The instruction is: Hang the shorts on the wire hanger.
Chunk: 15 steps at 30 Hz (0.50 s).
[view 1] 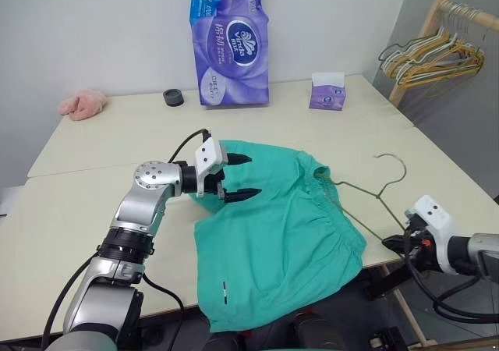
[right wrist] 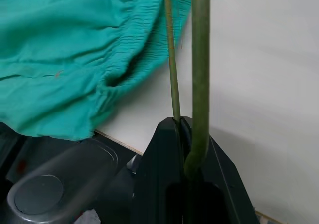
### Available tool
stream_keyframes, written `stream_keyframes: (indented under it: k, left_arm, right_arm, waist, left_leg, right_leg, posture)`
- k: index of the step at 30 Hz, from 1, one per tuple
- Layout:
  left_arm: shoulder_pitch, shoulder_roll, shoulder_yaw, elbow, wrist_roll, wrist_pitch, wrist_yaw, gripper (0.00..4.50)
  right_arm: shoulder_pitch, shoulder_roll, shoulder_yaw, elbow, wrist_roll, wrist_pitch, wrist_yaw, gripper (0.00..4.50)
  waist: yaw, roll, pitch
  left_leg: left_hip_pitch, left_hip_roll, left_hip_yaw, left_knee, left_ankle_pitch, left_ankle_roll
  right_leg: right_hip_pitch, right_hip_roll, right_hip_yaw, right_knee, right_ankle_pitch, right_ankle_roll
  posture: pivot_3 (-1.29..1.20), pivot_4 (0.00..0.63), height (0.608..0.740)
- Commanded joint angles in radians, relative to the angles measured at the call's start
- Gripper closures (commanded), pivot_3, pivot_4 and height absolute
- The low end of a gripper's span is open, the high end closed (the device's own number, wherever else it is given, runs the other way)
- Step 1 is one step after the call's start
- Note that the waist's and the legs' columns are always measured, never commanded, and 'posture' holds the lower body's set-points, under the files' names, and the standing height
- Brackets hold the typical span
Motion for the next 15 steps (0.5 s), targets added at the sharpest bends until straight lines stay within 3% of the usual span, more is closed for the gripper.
stream_keyframes:
  k: [1, 9, 15]
  left_arm:
    - [-0.015, 0.014, 0.019, -0.026, 0.004, -0.023, 0.008, 0.03]
    - [-0.021, 0.021, 0.020, -0.014, 0.014, -0.041, 0.010, 0.03]
    - [-0.020, 0.021, 0.032, -0.014, 0.011, -0.040, 0.023, 0.03]
  right_arm:
    - [-0.042, -0.019, 0.049, 0.011, -0.047, -0.046, -0.006, 4.50]
    - [-0.159, -0.026, 0.150, 0.184, -0.155, -0.137, 0.006, 4.50]
    - [-0.281, -0.004, 0.197, 0.299, -0.138, -0.128, 0.081, 4.50]
  waist:
    - [0.003, 0.000, 0.000]
    - [0.017, 0.000, 0.000]
    - [0.018, 0.000, 0.000]
  left_leg:
    - [0.000, 0.000, 0.000, 0.000, 0.000, 0.000]
    - [0.000, 0.000, 0.000, 0.000, 0.000, 0.000]
    - [0.000, 0.000, 0.000, 0.000, 0.000, 0.000]
  right_leg:
    - [0.000, 0.000, 0.000, 0.000, 0.000, 0.000]
    - [-0.001, 0.000, 0.000, 0.000, 0.001, -0.001]
    - [-0.001, 0.000, 0.000, 0.000, 0.001, -0.001]
  posture:
    - [-0.20, 0.071, 0.740]
    - [-0.19, 0.064, 0.740]
    - [-0.18, 0.058, 0.740]
